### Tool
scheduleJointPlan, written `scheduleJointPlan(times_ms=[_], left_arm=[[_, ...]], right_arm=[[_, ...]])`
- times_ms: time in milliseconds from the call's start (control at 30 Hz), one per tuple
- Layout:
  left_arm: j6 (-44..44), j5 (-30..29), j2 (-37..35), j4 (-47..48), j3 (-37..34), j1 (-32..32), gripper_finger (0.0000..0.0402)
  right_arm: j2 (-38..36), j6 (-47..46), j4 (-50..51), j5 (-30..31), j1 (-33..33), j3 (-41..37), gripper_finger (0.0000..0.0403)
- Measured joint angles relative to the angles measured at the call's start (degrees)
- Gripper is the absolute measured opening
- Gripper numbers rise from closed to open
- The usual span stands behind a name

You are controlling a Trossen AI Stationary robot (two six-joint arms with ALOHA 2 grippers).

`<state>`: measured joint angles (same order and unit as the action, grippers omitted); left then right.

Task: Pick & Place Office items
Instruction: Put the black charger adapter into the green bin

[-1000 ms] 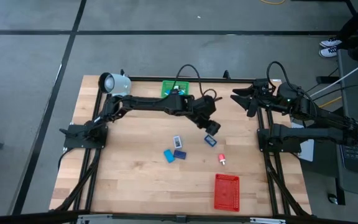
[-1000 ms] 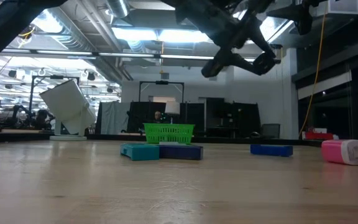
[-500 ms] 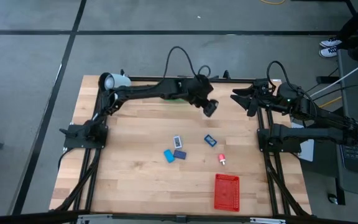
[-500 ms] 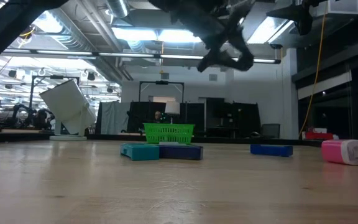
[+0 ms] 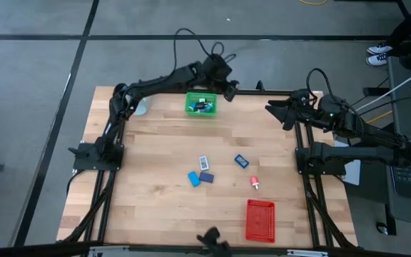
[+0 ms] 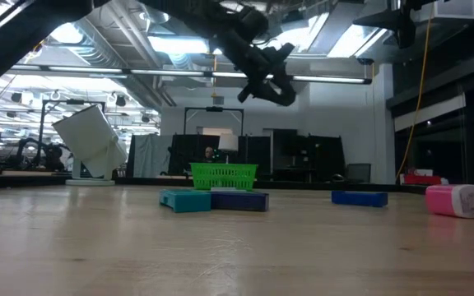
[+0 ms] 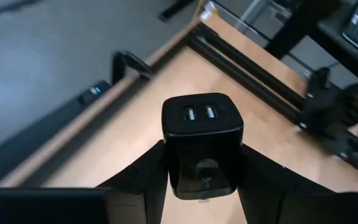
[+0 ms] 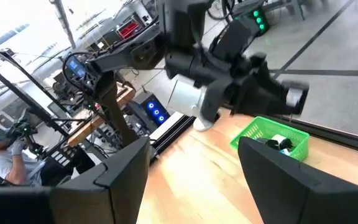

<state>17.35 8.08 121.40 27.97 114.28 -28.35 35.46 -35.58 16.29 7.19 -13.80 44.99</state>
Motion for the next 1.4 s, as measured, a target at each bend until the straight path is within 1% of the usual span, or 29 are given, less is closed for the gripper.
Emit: scheduleJointPlan(times_ms=[100,167,267,333,400,500,600,700,733,833,933,1133,1200,1267,1400], left_arm=[[-3.74,-0.01,0.04,-1.56,0.00,-2.54,0.0150],[-5.51,-0.06,0.04,-4.19,0.00,-3.88,0.0150],[-6.06,0.24,0.04,-8.35,0.00,-5.46,0.0150],[-6.26,0.48,0.04,-8.86,-0.02,-6.32,0.0150],[-7.21,0.57,0.02,-9.93,-1.25,-6.82,0.0150],[-7.68,1.54,-0.65,-11.58,-5.26,-7.54,0.0150],[-6.94,2.83,-3.07,-17.36,-12.19,-7.53,0.0150],[-4.48,2.96,-7.47,-25.59,-21.75,-7.19,0.0150],[-3.92,2.41,-9.31,-27.76,-25.30,-7.11,0.0150],[-3.98,-1.77,-15.36,-33.30,-35.58,-7.58,0.0150],[-3.89,-3.20,-20.29,-36.10,-44.75,-9.11,0.0150],[-0.44,-2.56,-27.81,-38.48,-61.38,-11.31,0.0150],[0.07,-2.58,-30.68,-42.07,-65.26,-11.27,0.0150],[-0.21,-2.79,-32.73,-44.71,-67.18,-11.05,0.0150],[-2.55,-3.33,-34.62,-45.77,-66.53,-11.14,0.0150]], right_arm=[[0.02,-0.62,0.00,1.17,0.02,0.00,0.0251],[0.11,-1.37,0.00,1.88,0.00,0.00,0.0251],[0.15,-2.54,0.04,2.72,0.02,0.00,0.0251],[0.15,-3.28,0.06,2.90,0.01,0.00,0.0251],[0.15,-4.37,0.34,2.92,0.02,0.00,0.0251],[0.15,-5.23,0.50,2.92,0.02,0.00,0.0251],[0.19,-5.99,0.84,2.92,0.02,0.00,0.0251],[0.24,-6.99,1.11,2.92,0.02,0.00,0.0251],[0.32,-7.48,1.14,2.92,0.02,0.00,0.0251],[0.50,-8.90,1.71,2.92,0.02,0.00,0.0251],[0.68,-9.69,1.74,2.91,0.02,0.00,0.0251],[2.49,-10.40,1.73,2.92,0.01,0.00,0.0251],[3.29,-10.49,1.73,2.90,0.02,0.00,0.0251],[4.33,-10.75,1.73,2.90,0.02,0.00,0.0251],[6.01,-11.83,0.92,2.57,0.02,0.00,0.0251]])
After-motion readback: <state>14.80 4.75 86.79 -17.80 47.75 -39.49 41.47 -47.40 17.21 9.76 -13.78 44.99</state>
